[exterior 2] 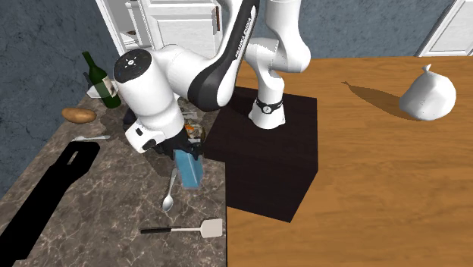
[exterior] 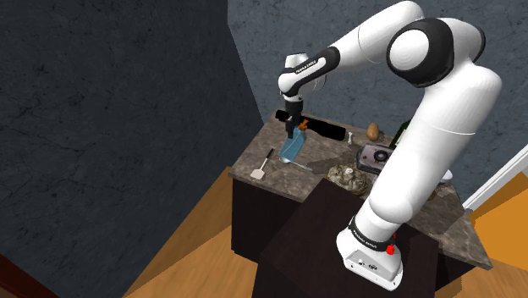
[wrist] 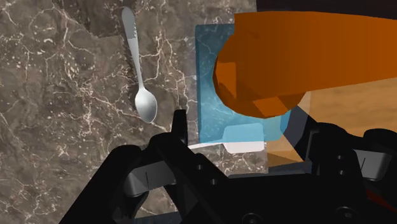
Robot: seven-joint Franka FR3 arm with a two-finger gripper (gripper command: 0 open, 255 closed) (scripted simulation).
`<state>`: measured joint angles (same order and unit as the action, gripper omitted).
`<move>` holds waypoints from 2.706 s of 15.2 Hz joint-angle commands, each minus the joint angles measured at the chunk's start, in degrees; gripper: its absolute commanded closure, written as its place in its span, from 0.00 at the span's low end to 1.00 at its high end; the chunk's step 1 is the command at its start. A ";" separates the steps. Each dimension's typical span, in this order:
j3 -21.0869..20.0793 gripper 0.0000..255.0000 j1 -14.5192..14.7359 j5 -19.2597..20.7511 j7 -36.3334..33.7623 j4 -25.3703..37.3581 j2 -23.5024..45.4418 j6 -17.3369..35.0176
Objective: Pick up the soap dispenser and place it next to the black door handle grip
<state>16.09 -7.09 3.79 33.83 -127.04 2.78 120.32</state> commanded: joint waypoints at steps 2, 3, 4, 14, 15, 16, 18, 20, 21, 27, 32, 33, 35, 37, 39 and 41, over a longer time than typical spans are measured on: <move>-0.07 1.00 0.12 0.27 -0.23 1.12 -1.25 -2.34; -0.08 1.00 0.14 0.36 -0.27 1.48 -1.66 -3.10; -0.09 1.00 0.16 0.45 -0.30 1.84 -2.06 -3.86; -0.28 1.00 0.31 1.11 -0.50 6.20 -5.37 -11.43; -0.31 1.00 0.33 1.15 -0.51 6.70 -5.63 -12.19; -0.33 1.00 0.34 1.19 -0.51 7.21 -5.88 -12.95; -0.38 1.00 0.37 1.26 -0.51 8.27 -6.35 -14.47; -0.43 1.00 0.40 1.32 -0.49 9.39 -6.76 -15.98; -0.45 1.00 0.41 1.35 -0.48 9.96 -6.95 -16.74; -0.60 1.00 0.49 1.45 -0.37 13.68 -7.82 -21.30; 0.44 1.00 -0.28 0.95 1.69 17.12 -4.71 -21.58; 0.94 1.00 -0.71 0.62 2.69 18.04 -2.96 -20.75; 1.82 1.00 -1.64 -0.18 4.68 20.12 0.65 -19.24; 2.56 1.00 -2.68 -1.15 6.65 22.53 4.41 -17.94; 3.11 1.00 -3.85 -2.24 8.58 25.28 8.30 -16.88; 3.50 1.00 -5.15 -3.44 10.43 28.39 12.32 -16.06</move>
<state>19.43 -11.65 1.05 43.37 -100.34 12.85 103.71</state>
